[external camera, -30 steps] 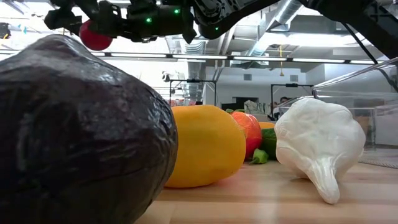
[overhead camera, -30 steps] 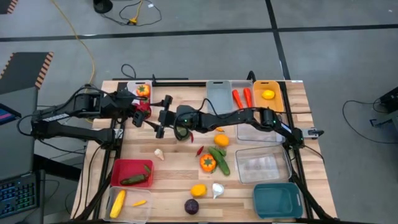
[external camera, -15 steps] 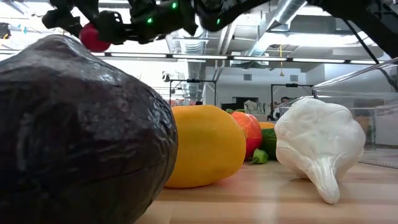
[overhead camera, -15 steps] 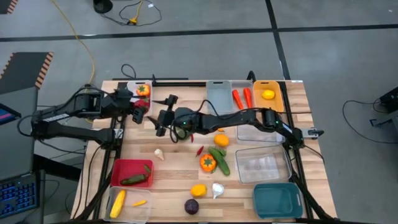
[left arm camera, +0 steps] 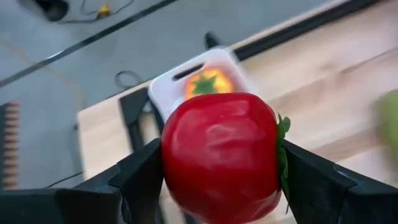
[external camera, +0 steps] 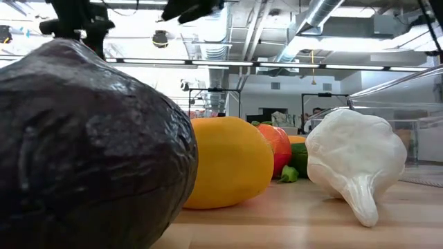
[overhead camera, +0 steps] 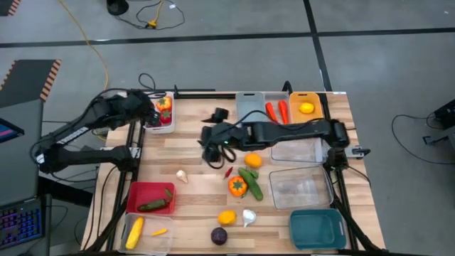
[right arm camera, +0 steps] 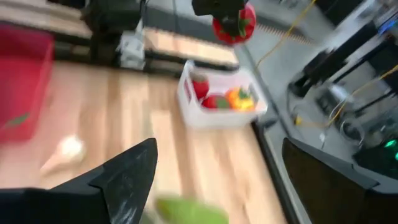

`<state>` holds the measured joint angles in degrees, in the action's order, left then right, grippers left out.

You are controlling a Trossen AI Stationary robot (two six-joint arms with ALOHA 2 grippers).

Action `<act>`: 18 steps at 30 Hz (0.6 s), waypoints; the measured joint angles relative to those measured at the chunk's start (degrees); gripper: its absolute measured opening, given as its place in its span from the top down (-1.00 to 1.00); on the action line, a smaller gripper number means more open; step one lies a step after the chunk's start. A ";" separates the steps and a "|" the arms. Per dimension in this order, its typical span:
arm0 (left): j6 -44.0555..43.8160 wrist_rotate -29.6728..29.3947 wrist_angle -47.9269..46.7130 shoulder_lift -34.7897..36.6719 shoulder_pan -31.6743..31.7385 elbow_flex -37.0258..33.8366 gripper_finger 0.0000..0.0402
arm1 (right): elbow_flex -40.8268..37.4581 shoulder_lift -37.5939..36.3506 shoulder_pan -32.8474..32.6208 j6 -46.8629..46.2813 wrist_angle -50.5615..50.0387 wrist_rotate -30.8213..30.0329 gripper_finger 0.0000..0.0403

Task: Sort produce into baskets
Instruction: Put the red tomato into the white bin

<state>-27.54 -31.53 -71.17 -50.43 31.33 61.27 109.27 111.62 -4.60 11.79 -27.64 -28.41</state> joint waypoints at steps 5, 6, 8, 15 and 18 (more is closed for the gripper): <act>6.13 0.83 3.92 -3.78 6.97 -5.61 -0.32 | 0.00 -5.58 -2.33 -5.64 -11.62 0.67 -0.85; 7.22 1.12 5.46 -4.73 8.10 -6.57 -0.32 | 0.00 -6.50 -2.80 -6.62 -13.25 0.94 -0.85; 8.82 1.47 8.98 -6.94 10.32 -8.04 -0.32 | 0.00 -7.80 -3.64 -8.56 -16.96 1.23 -0.85; 12.04 1.43 18.93 -15.93 16.68 -9.88 -0.32 | -0.04 -8.60 -6.16 -12.24 -23.95 1.31 -0.85; 10.35 -1.25 19.11 -18.97 16.61 -9.65 -0.32 | -0.04 -8.60 -7.32 -14.23 -27.94 1.34 -0.85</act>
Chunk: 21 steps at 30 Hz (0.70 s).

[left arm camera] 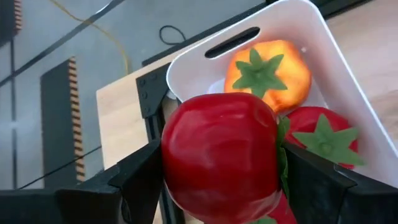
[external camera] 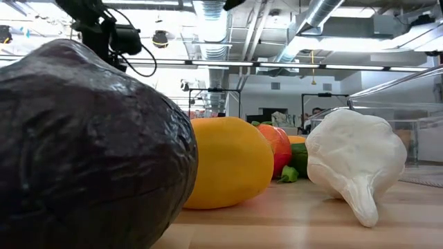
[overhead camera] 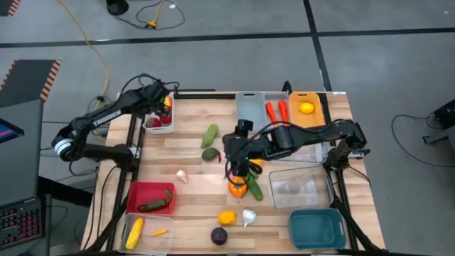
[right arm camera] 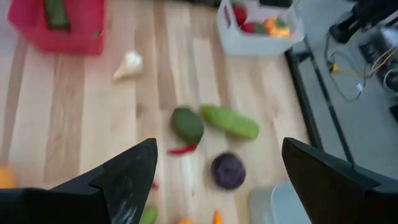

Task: Sort produce into baskets
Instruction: Put the red tomato into the white bin

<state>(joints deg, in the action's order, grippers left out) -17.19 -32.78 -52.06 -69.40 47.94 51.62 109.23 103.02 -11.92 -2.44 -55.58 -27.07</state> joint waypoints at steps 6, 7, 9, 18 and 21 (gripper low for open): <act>-1.18 -2.01 0.06 -4.66 -0.31 0.14 -0.32 | 0.00 0.00 -2.60 -3.29 -6.82 -0.02 -0.85; -1.51 -2.15 0.08 -5.38 -0.19 0.09 -0.32 | 0.00 0.00 -3.04 -3.76 -7.91 -0.02 -0.85; -2.12 -2.95 0.22 -6.38 -0.30 0.06 -0.32 | -0.05 0.00 -3.63 -4.90 -9.97 -0.07 -0.85; -2.25 -2.71 0.47 -11.21 0.51 0.03 -0.34 | -9.44 -6.30 -5.45 -10.24 -11.54 -1.50 -0.85; -2.40 -3.36 0.49 -11.79 0.57 0.06 -0.37 | -15.19 -11.58 -5.45 -13.20 -10.53 -1.53 -0.85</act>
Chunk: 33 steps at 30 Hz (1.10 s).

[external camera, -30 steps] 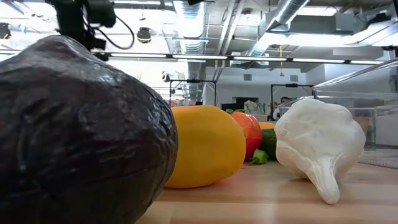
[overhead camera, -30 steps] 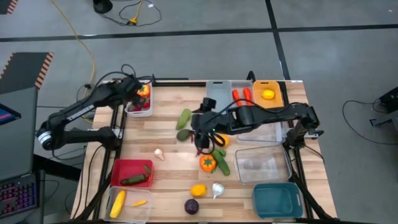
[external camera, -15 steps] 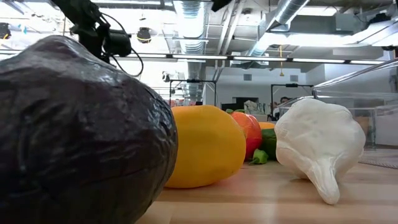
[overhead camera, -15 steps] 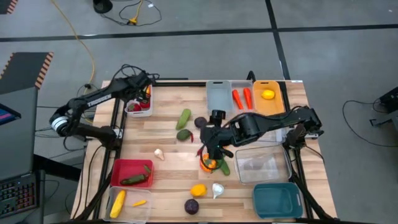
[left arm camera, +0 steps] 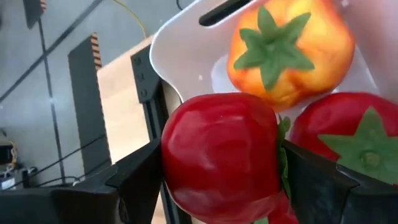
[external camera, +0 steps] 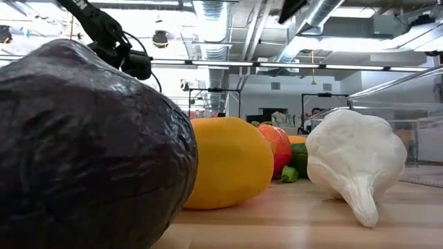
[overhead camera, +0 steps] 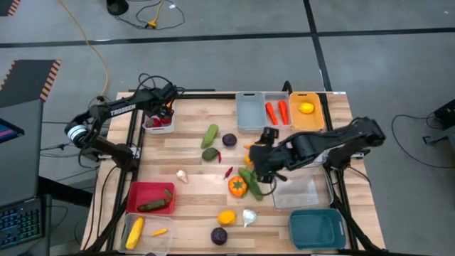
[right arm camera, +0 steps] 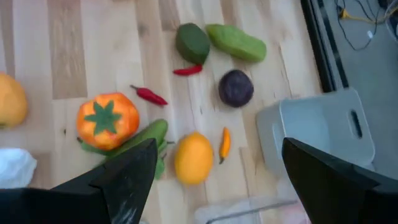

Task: Sort produce into baskets
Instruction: Put the red tomato into the white bin, then put the pumpkin into the white bin

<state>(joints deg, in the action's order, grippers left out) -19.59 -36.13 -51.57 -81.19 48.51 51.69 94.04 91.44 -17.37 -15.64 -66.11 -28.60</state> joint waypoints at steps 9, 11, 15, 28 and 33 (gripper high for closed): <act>0.06 -0.12 0.26 0.05 -0.02 0.02 -0.48 | -20.33 -17.13 -0.28 -5.06 14.88 0.00 -0.85; 0.18 -0.11 0.21 0.05 -0.02 0.02 -0.50 | -24.55 -20.24 -0.28 -6.23 18.16 0.00 -0.85; 0.50 0.12 0.13 0.05 -0.02 0.02 -0.57 | -31.98 -25.12 -0.26 -8.53 23.56 0.00 -0.85; 1.58 1.42 -0.28 1.54 -0.21 0.44 -0.64 | -41.38 -30.16 -0.26 -9.98 31.14 0.08 -0.85; 4.76 1.45 -0.26 4.00 -1.67 3.74 -0.64 | -41.96 -29.71 -0.22 -9.87 31.85 0.09 -0.85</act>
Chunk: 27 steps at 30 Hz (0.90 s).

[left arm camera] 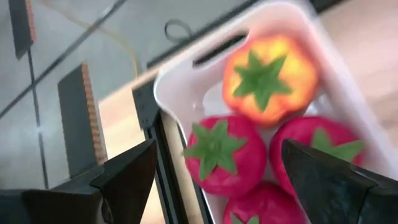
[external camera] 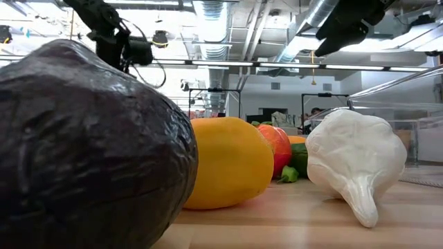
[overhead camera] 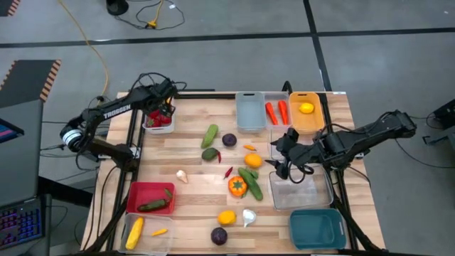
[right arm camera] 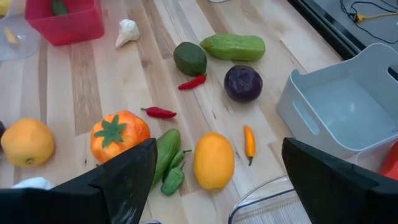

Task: Sort produce into baskets
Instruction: Put the pumpkin into the white bin

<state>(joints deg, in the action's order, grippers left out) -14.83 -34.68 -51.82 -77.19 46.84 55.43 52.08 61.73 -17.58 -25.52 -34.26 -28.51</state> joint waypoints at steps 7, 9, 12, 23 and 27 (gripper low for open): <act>3.78 12.90 2.05 3.92 -4.94 4.08 -0.64 | 0.02 0.46 0.00 0.02 0.63 -0.02 -0.85; 5.09 19.86 4.62 5.01 -6.96 4.23 -0.64 | 0.02 0.46 0.00 0.02 0.65 -0.02 -0.85; 5.28 30.16 9.01 5.95 -10.94 4.25 -0.64 | 0.02 0.46 0.09 0.02 0.63 -0.01 -0.85; -1.02 38.96 27.83 5.97 -26.93 4.25 -0.64 | 0.02 0.46 0.09 0.00 0.63 0.00 -0.85; -1.83 38.94 30.97 5.97 -30.61 4.25 -0.64 | 0.04 0.46 0.09 0.02 0.63 -0.02 -0.85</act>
<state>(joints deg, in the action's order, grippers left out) -16.66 4.26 -20.85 -71.22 16.23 59.68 52.12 62.19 -17.50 -25.50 -33.63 -28.53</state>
